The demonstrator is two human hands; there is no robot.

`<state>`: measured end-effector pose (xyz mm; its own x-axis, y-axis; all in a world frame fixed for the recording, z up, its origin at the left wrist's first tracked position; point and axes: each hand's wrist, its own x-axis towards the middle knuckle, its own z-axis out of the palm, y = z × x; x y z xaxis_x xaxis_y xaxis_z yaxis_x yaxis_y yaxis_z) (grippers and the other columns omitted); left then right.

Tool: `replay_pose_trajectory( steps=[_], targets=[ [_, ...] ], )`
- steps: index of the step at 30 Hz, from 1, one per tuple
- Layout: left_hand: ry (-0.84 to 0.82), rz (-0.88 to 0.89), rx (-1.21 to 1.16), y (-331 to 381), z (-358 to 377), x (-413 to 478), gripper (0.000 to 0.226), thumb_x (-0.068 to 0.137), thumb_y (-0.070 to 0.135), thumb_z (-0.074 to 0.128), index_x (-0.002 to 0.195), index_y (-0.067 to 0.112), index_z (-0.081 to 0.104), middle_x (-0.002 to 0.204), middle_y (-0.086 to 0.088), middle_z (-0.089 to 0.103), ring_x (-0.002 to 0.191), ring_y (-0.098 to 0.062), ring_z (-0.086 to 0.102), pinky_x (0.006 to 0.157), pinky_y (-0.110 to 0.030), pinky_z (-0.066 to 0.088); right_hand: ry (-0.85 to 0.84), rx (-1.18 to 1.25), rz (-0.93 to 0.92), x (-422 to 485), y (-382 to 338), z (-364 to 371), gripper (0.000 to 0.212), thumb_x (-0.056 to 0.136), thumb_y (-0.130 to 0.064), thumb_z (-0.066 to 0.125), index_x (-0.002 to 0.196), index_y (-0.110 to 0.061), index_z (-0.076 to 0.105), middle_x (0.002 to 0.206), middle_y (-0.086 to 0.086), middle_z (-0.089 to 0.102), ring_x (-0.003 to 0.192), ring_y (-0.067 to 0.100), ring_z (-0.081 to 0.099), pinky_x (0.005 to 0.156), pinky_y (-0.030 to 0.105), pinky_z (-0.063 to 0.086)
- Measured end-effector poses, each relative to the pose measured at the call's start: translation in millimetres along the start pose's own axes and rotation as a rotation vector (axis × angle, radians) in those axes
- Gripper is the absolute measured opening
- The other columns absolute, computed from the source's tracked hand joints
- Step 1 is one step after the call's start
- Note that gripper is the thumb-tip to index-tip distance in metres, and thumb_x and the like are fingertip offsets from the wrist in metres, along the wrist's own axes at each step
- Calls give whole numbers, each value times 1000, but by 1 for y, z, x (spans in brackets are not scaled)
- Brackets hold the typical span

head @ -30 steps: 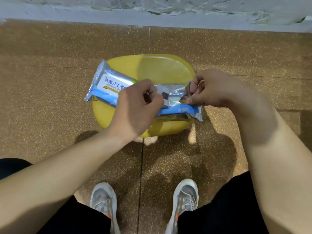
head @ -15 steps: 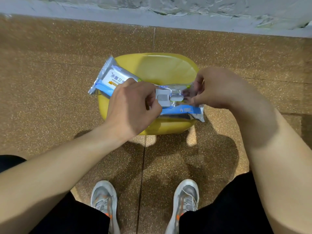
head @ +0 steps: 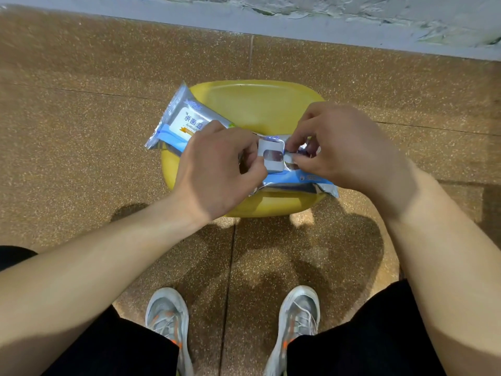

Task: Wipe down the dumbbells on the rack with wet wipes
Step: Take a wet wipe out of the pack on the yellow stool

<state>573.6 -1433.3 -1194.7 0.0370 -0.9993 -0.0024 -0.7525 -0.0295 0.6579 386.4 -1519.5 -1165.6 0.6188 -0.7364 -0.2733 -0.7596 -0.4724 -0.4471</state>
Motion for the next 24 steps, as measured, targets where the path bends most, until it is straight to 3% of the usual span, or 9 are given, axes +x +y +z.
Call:
replay_pose_trajectory(
  steps=[5,11,16,21,24],
  targets=[
    [-7,2,-5,-1,-1,2,20,80,32,60,67,18,55,61,7,55,74,-19,46,66,-35,38,34,7,-38,-4,7,6,5,84,-24,78,81,-29,77,94,-5,62,73,18,63,65,33,44],
    [-29,4,-14,-2,-1,5,21,82,34,60,69,19,56,67,7,61,77,-20,48,70,-40,41,60,-41,-7,-3,8,14,5,82,-19,80,85,-23,79,98,-3,61,82,22,58,69,30,34],
    [-27,26,-23,-5,-3,4,20,83,35,60,70,20,57,70,7,63,76,-21,47,70,-41,39,141,-146,-48,-5,7,25,6,80,-17,80,81,-23,76,96,0,59,92,30,50,70,40,47],
    [-26,25,-29,-3,-5,3,22,84,37,59,70,21,57,66,10,57,75,-18,46,69,-37,37,174,-226,-105,-7,9,30,12,76,-7,76,78,-16,68,100,5,58,94,33,48,72,44,49],
    [-24,20,-25,-4,-5,3,22,83,41,60,71,23,57,73,10,63,78,-16,46,71,-36,39,162,-262,-143,-8,10,29,14,78,-3,73,84,-13,64,102,10,59,94,36,50,70,43,48]
  ],
)
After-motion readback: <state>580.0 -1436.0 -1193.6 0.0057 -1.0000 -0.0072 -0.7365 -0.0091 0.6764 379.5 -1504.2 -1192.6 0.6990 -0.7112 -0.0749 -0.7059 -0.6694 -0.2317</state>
